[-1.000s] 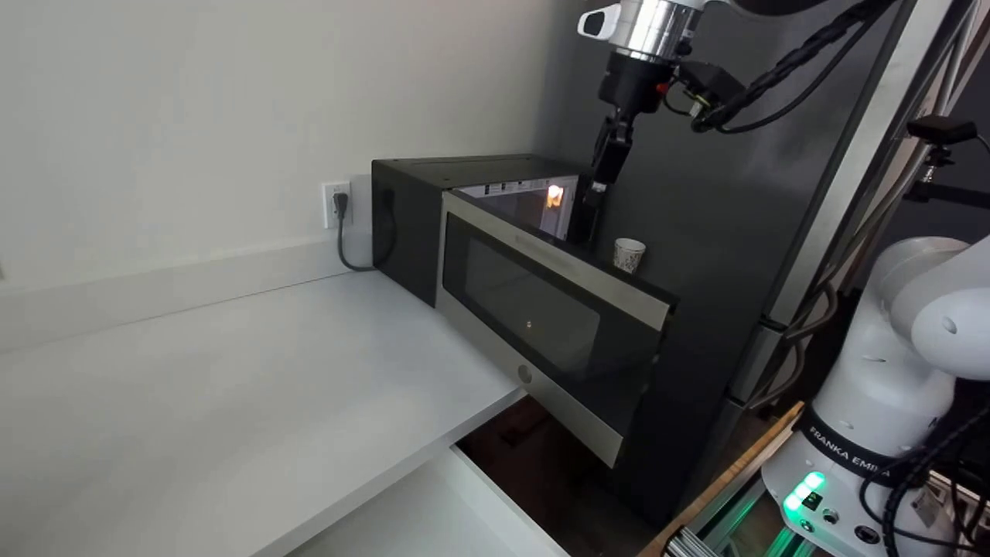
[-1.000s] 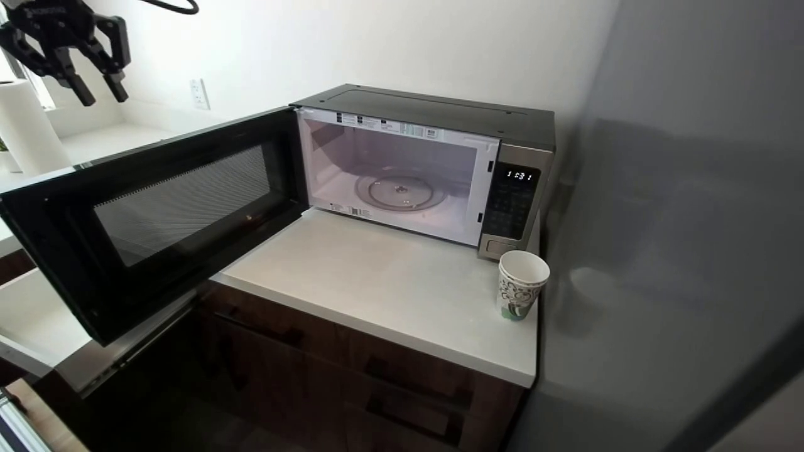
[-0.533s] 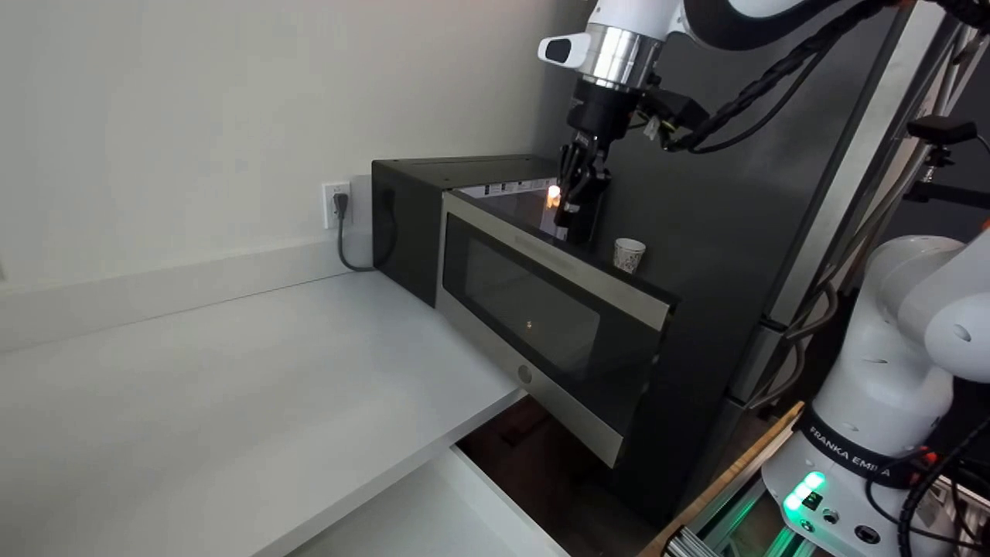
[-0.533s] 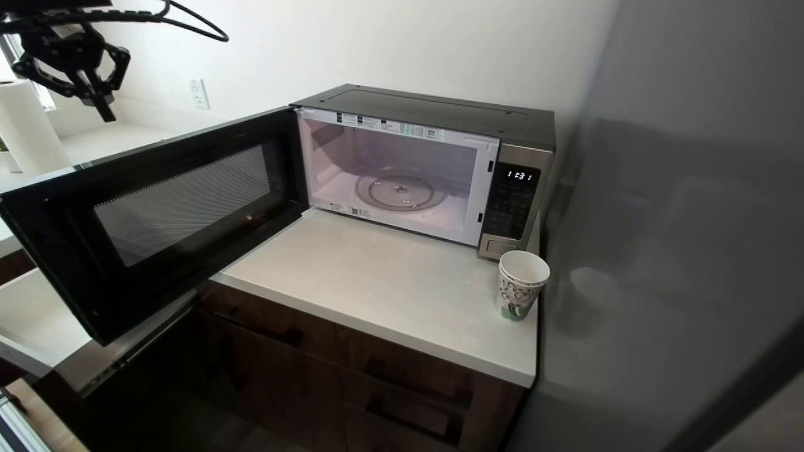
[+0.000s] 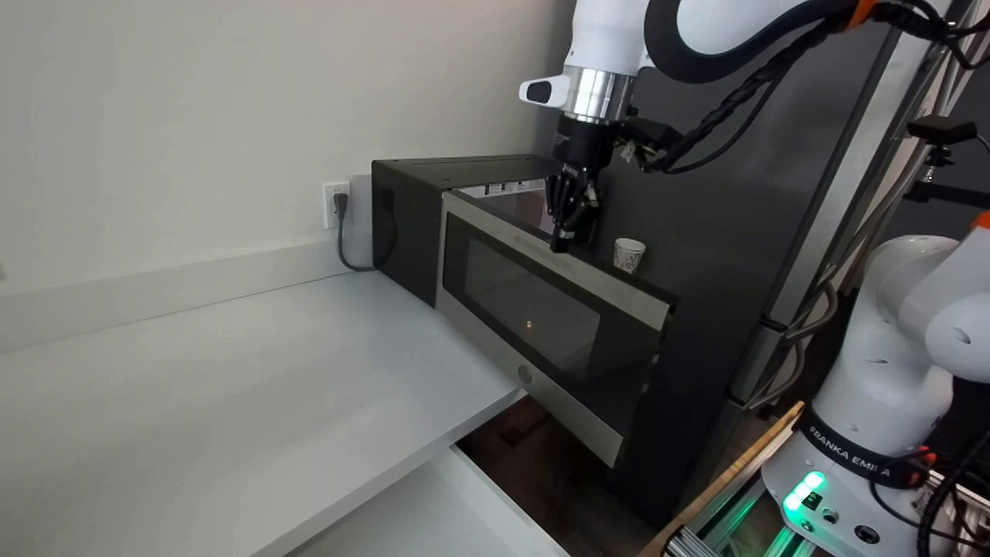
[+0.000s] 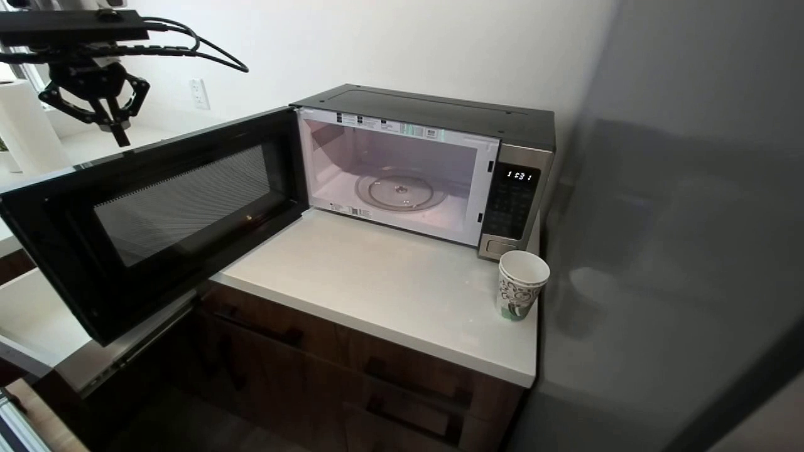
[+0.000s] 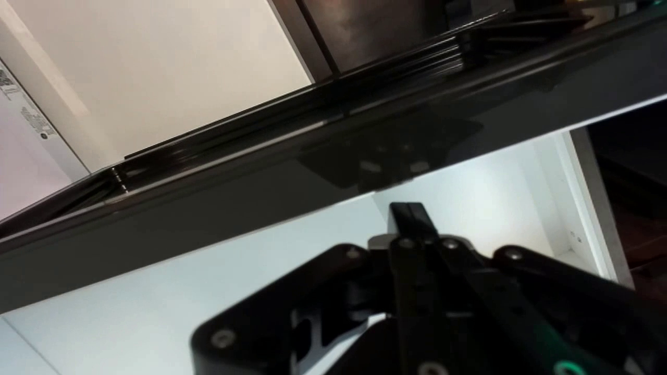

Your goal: Close the microwave door

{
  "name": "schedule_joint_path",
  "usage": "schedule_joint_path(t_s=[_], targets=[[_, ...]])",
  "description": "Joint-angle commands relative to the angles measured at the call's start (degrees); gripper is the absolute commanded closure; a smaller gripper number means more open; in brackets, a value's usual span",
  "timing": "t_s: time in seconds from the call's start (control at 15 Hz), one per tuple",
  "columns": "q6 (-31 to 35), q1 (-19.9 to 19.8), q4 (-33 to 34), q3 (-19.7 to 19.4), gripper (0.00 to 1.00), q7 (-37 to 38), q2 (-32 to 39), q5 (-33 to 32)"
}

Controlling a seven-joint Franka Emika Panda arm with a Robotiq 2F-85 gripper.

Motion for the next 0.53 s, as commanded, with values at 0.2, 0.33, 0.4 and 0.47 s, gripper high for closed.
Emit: schedule_joint_path(t_s=[0.2, 0.33, 0.4, 0.47], targets=[[-2.7, -1.4, 1.0, 0.0, 1.0, -1.4, 1.6, -1.2], [-3.3, -2.1, 0.8, -0.1, 1.0, -1.1, 1.5, -1.7], [-3.9, -2.4, 0.8, -0.3, 1.0, -1.2, 1.4, -1.6], [-4.1, -2.8, 0.7, -0.4, 1.0, -1.1, 1.3, -1.8]])
